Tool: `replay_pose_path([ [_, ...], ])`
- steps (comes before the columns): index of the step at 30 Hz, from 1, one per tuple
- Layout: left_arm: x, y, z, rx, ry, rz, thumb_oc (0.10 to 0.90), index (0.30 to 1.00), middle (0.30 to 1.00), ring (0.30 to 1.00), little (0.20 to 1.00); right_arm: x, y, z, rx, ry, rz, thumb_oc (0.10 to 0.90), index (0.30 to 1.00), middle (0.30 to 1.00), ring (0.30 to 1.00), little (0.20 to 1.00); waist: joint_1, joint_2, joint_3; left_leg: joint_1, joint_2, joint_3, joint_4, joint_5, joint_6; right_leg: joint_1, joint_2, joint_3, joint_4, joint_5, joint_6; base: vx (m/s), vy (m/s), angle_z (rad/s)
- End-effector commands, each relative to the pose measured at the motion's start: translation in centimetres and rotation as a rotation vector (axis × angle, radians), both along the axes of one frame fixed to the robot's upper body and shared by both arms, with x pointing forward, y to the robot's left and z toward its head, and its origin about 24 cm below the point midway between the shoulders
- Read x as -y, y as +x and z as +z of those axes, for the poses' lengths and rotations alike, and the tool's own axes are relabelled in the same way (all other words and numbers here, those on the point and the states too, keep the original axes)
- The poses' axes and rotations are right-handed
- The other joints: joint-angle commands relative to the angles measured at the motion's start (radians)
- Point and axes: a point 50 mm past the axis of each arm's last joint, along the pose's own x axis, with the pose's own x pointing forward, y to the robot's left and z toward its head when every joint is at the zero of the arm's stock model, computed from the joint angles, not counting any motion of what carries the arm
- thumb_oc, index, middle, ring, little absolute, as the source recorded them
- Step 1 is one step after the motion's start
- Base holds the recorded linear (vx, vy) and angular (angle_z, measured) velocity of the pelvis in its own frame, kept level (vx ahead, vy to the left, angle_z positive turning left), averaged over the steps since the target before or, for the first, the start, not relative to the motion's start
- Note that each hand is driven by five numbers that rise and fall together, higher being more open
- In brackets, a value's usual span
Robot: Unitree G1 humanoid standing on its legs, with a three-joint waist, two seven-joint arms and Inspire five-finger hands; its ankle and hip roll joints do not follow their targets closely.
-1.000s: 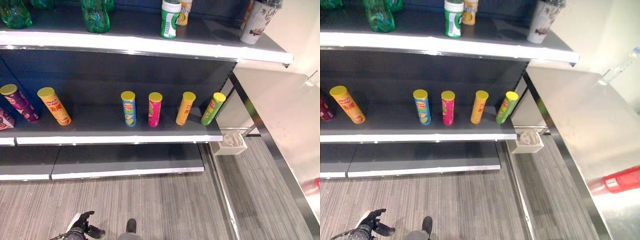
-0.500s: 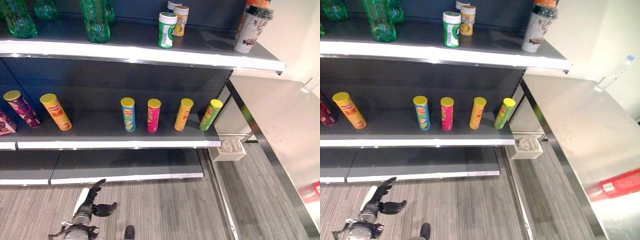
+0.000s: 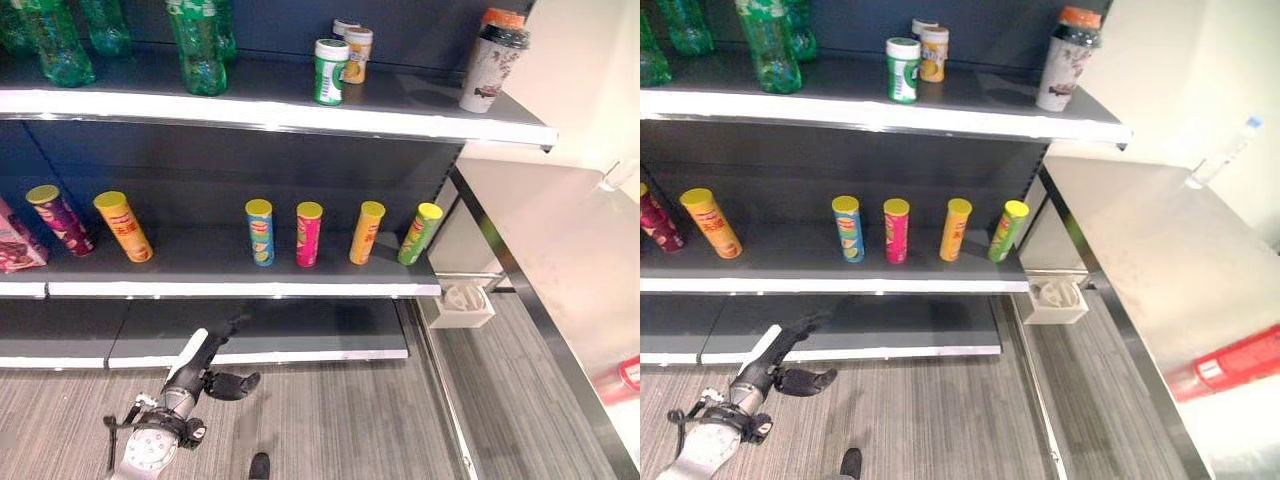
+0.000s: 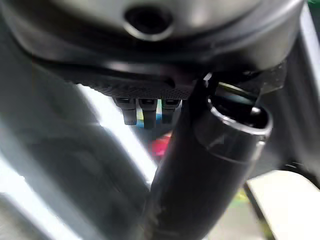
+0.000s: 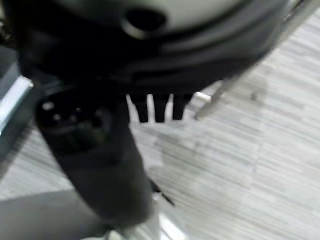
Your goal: Put the goods on the table back onto the shelves and tidy them up.
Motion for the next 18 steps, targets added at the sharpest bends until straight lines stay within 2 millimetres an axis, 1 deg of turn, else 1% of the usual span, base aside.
replay_pose_path([
  [1,1.6,4.0,7.6,0.42,-0.046,-0.064,0.8,0.9,0.9,0.9,0.9,1.0,0.6,0.2,-0.004,-0.037,0.045,0.8,0.9,0.9,0.9,0.9,0.002,0.052,-0.043,0.02,0.046,-0.01,0.009,-0.059,-0.032,-0.087,0.025,0.013,0.071,-0.022,0.041,0.03,0.006,-0.12],
  [2,1.8,4.7,10.1,0.536,-0.077,-0.062,0.8,0.9,0.9,0.9,0.9,1.0,-0.2,0.1,-0.031,-0.038,0.062,0.8,0.9,0.9,0.9,0.9,-0.01,0.052,-0.051,0.027,0.048,-0.004,0.009,-0.065,-0.034,-0.088,0.024,0.021,0.073,-0.02,0.04,0.02,0.006,-0.11],
  [4,2.2,5.1,11.6,0.597,-0.085,-0.081,0.8,0.9,0.9,0.9,0.9,1.1,-0.6,0.1,-0.051,-0.042,0.066,0.8,0.9,0.9,0.9,0.9,-0.014,0.053,-0.054,0.032,0.048,-0.001,0.009,-0.068,-0.034,-0.088,0.025,0.024,0.076,-0.02,0.04,0.02,0.004,-0.12],
  [6,2.9,5.5,12.9,0.639,-0.146,-0.111,0.8,0.9,0.9,0.9,0.9,1.1,-1.1,0.0,-0.078,-0.041,0.067,0.8,0.9,0.9,0.9,0.9,-0.021,0.055,-0.059,0.04,0.049,0.003,0.009,-0.072,-0.034,-0.085,0.023,0.027,0.076,-0.019,0.041,0.02,0.007,-0.09],
  [8,3.9,6.1,13.5,0.649,-0.161,-0.154,0.8,0.9,0.9,0.9,0.9,1.0,-1.4,-0.1,-0.094,-0.039,0.068,0.8,0.9,0.9,0.9,0.9,-0.03,0.057,-0.065,0.046,0.048,0.006,0.009,-0.075,-0.034,-0.082,0.023,0.03,0.077,-0.02,0.041,0.03,0.007,-0.06],
  [9,3.9,6.2,13.5,0.65,-0.161,-0.155,0.8,0.9,0.9,0.9,0.9,1.0,-1.3,-0.1,-0.093,-0.039,0.066,0.8,0.9,0.9,0.9,0.9,-0.028,0.057,-0.064,0.047,0.048,0.006,0.009,-0.076,-0.034,-0.082,0.023,0.03,0.077,-0.02,0.041,0.02,0.014,-0.07],
  [10,5.3,6.7,14.0,0.648,-0.182,-0.224,0.8,0.9,0.9,0.9,0.9,1.0,-1.2,-0.1,-0.097,-0.043,0.072,0.8,0.9,0.9,0.9,0.9,-0.035,0.061,-0.068,0.051,0.048,0.009,0.009,-0.078,-0.034,-0.078,0.021,0.031,0.08,-0.022,0.042,0.02,0.016,-0.07],
  [12,6.6,7.0,14.5,0.649,-0.2,-0.283,0.8,0.9,0.9,0.9,0.9,0.8,-1.1,-0.1,-0.103,-0.04,0.087,0.8,0.9,0.9,0.9,0.9,-0.042,0.064,-0.072,0.056,0.048,0.011,0.009,-0.079,-0.033,-0.075,0.019,0.034,0.081,-0.022,0.043,0.03,0.017,-0.05],
  [15,9.1,7.7,16.2,0.708,-0.169,-0.388,0.8,0.9,0.9,0.9,0.9,0.7,-0.3,-0.1,-0.092,-0.048,0.12,0.8,0.9,0.9,0.9,0.9,-0.047,0.067,-0.074,0.06,0.047,0.012,0.009,-0.082,-0.033,-0.073,0.016,0.036,0.084,-0.024,0.044,0.0,0.0,0.0],
  [18,10.4,8.0,17.8,0.764,-0.216,-0.43,0.8,0.9,0.9,0.9,0.9,0.6,0.0,-0.1,-0.095,-0.063,0.169,0.8,0.9,0.9,0.9,0.9,-0.048,0.071,-0.075,0.063,0.044,0.012,0.009,-0.084,-0.033,-0.072,0.012,0.035,0.087,-0.025,0.044,0.0,0.0,0.0],
])
